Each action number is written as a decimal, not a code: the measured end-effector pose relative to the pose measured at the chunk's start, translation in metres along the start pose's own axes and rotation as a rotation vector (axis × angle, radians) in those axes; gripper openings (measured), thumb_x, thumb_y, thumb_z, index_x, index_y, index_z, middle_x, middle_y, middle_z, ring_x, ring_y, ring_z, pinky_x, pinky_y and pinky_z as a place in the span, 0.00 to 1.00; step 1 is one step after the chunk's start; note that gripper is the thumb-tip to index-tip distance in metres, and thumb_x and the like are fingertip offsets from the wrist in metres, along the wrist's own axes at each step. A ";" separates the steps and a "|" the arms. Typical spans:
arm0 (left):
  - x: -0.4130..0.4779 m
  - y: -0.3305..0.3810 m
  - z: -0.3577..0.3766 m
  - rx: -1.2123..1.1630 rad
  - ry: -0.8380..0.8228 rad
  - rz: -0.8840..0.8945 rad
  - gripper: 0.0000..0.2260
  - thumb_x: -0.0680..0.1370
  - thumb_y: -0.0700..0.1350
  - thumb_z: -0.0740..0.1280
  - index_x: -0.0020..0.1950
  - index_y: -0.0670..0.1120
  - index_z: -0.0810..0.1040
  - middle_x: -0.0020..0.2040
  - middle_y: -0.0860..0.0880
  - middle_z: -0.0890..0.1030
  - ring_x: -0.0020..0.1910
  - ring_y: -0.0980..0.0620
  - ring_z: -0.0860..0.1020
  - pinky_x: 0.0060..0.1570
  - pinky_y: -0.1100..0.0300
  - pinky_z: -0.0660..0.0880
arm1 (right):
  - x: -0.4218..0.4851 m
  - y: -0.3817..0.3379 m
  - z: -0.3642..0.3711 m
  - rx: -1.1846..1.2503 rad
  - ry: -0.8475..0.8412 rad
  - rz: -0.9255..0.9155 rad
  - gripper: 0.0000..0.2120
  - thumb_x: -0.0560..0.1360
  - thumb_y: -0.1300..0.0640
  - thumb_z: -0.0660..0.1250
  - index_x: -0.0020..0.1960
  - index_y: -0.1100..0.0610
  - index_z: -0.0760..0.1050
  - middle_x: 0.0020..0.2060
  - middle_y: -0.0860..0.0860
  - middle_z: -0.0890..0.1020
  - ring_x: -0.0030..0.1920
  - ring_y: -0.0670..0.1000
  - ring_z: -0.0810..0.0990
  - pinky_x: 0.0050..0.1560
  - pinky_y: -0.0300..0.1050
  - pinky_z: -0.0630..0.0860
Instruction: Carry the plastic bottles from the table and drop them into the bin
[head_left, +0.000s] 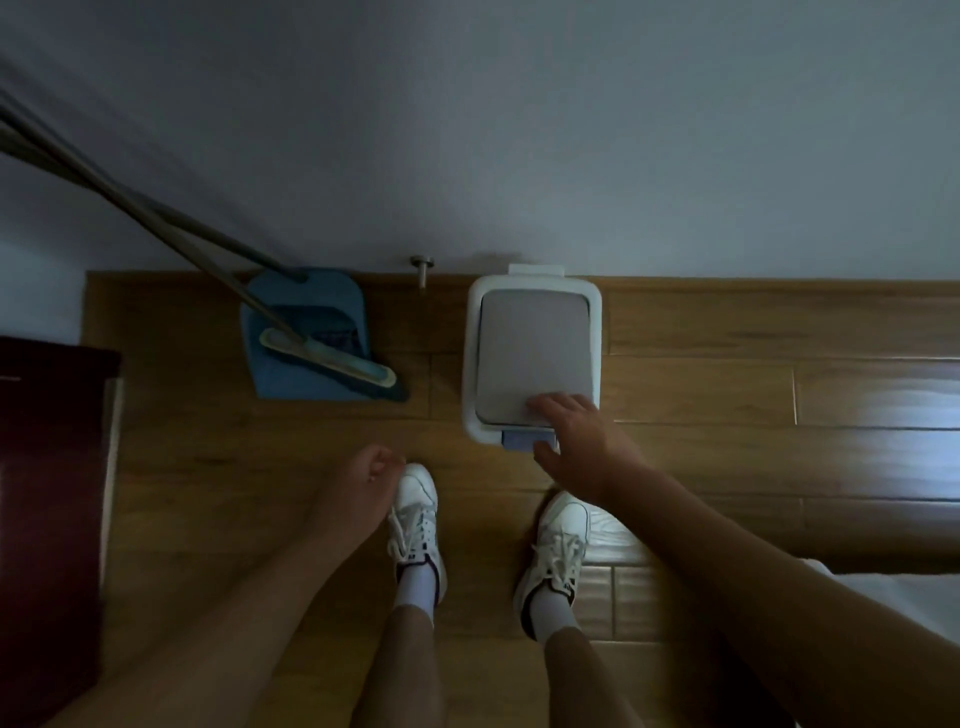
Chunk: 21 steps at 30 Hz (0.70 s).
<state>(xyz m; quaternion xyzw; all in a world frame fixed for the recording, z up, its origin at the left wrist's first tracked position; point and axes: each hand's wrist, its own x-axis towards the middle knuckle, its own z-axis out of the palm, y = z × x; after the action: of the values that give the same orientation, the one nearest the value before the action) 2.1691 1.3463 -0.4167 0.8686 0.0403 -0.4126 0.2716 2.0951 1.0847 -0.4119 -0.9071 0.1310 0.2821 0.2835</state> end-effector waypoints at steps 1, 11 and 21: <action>-0.002 -0.004 0.005 -0.004 -0.008 -0.006 0.11 0.83 0.54 0.60 0.59 0.51 0.77 0.53 0.52 0.79 0.49 0.59 0.76 0.43 0.61 0.72 | 0.001 0.003 0.011 -0.009 -0.024 0.004 0.27 0.77 0.52 0.63 0.75 0.54 0.65 0.72 0.51 0.72 0.70 0.54 0.69 0.69 0.52 0.70; 0.015 -0.033 0.039 0.019 -0.096 -0.006 0.15 0.82 0.58 0.59 0.58 0.52 0.78 0.52 0.53 0.81 0.52 0.53 0.79 0.46 0.56 0.74 | 0.013 0.015 0.072 -0.141 0.005 0.019 0.40 0.75 0.52 0.65 0.81 0.52 0.49 0.81 0.48 0.51 0.80 0.52 0.49 0.78 0.52 0.50; -0.021 -0.032 0.010 0.055 -0.055 -0.038 0.15 0.83 0.56 0.59 0.62 0.50 0.77 0.54 0.52 0.79 0.51 0.56 0.77 0.43 0.58 0.72 | 0.011 -0.012 0.052 -0.124 -0.160 0.145 0.41 0.76 0.52 0.66 0.81 0.54 0.47 0.81 0.50 0.46 0.80 0.55 0.49 0.76 0.56 0.57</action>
<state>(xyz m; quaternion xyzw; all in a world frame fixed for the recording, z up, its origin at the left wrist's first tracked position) 2.1386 1.3718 -0.4200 0.8632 0.0380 -0.4423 0.2404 2.0864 1.1240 -0.4486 -0.8857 0.1552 0.3810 0.2151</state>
